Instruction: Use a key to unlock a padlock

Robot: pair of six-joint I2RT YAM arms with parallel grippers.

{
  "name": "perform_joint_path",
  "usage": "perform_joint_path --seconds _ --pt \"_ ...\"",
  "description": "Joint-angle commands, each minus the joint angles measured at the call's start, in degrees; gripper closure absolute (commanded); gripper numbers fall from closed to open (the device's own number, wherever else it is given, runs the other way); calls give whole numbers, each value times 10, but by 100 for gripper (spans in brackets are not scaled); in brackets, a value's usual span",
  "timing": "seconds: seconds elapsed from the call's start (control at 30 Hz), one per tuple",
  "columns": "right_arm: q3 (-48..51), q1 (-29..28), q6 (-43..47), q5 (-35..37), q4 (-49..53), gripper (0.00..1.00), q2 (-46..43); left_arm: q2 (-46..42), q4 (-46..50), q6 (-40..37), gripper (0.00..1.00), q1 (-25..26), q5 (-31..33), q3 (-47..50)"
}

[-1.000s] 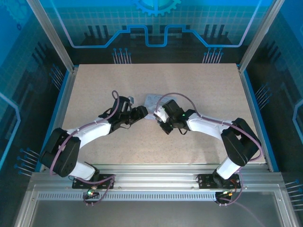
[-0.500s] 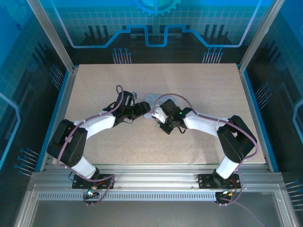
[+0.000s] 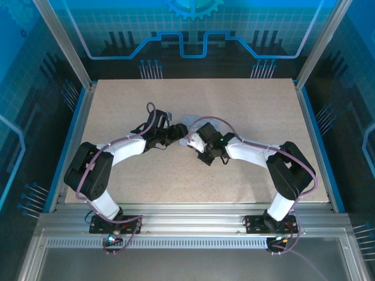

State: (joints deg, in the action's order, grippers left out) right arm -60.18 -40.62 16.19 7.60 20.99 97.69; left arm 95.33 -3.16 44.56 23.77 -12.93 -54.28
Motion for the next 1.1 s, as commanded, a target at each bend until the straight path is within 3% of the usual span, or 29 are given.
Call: perform_joint_path --seconds 0.0,1.07 --pt "-14 -10 19 9 -6 100 7 5 10 -12 33 -5 -18 -17" --pt "8 -17 77 43 -61 100 -3 -28 4 -9 33 -10 -17 16"
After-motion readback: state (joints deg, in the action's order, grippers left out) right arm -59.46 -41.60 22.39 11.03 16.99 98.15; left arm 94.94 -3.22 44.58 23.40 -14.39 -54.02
